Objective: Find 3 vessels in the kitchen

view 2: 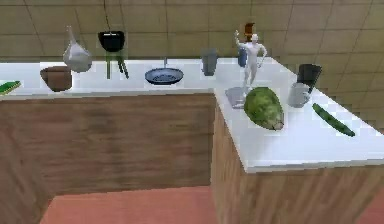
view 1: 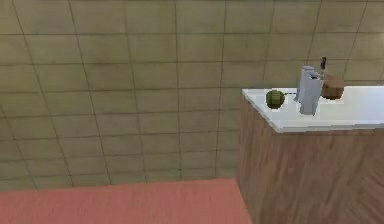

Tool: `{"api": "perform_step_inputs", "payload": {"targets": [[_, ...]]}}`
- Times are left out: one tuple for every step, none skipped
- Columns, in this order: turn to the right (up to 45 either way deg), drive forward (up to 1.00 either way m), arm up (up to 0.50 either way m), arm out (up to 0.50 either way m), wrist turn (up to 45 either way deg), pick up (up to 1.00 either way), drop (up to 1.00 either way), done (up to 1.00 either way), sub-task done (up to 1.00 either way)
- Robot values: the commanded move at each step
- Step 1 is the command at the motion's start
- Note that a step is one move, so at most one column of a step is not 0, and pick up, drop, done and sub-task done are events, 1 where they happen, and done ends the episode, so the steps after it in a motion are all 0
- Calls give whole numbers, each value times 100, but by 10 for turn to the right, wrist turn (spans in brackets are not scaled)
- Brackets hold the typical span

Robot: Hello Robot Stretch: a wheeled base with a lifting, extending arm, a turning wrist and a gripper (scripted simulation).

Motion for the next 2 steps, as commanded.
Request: {"api": "perform_step_inputs", "payload": {"targets": [[450,0,0,0,0,0,0,0,0],[90,0,0,0,0,0,0,0,0]]}}
